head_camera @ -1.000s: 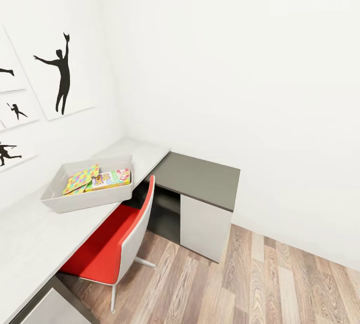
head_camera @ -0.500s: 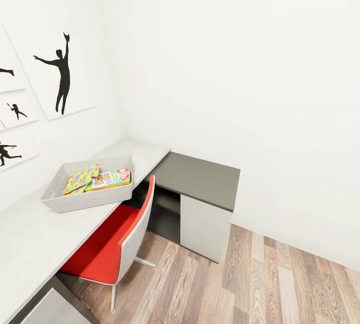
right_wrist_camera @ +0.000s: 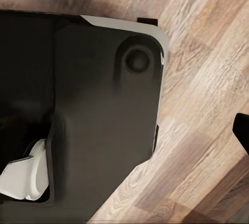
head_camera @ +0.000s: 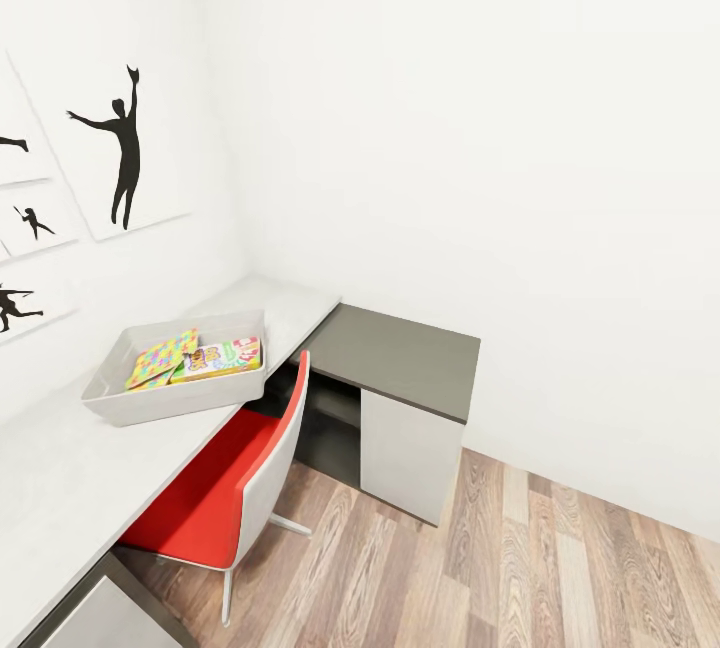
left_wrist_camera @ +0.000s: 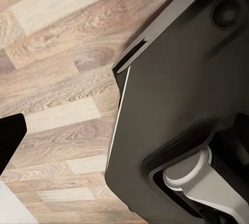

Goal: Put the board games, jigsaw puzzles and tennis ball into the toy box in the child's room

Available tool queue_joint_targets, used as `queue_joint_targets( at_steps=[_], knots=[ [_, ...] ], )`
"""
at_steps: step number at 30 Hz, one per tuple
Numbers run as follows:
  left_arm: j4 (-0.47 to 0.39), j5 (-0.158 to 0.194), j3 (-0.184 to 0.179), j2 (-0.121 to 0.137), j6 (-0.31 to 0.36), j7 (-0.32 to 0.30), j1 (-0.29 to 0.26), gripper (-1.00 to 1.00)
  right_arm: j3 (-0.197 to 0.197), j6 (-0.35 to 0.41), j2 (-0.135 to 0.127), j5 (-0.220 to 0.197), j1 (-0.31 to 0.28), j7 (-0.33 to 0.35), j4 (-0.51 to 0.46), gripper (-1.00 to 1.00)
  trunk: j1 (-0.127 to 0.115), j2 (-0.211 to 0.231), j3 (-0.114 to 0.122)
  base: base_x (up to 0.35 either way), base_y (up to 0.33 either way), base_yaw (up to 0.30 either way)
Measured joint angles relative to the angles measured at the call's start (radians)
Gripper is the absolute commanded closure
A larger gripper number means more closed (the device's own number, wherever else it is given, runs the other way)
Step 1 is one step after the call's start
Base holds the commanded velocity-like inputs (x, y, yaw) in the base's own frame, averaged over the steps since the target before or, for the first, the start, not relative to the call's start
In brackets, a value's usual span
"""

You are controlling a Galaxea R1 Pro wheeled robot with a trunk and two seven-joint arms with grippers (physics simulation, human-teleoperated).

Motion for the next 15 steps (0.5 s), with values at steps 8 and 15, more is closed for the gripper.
queue_joint_targets(
  at_steps=[8, 15],
  knots=[
    [0.004, 0.0, 0.001, 0.0, 0.0, 0.0, 0.0, -1.0, 0.0, 0.014, 0.024, 0.0, 0.003, -0.026, 0.002, -1.0, 0.0, 0.0, 0.0, 0.0, 0.0, 0.0],
    [0.005, -0.001, 0.001, 0.0, 0.0, 0.0, 0.0, -1.0, 0.0, 0.026, 0.032, -0.001, 0.007, -0.031, 0.003, -1.0, 0.0, 0.0, 0.0, 0.0, 0.0, 0.0]
  ],
)
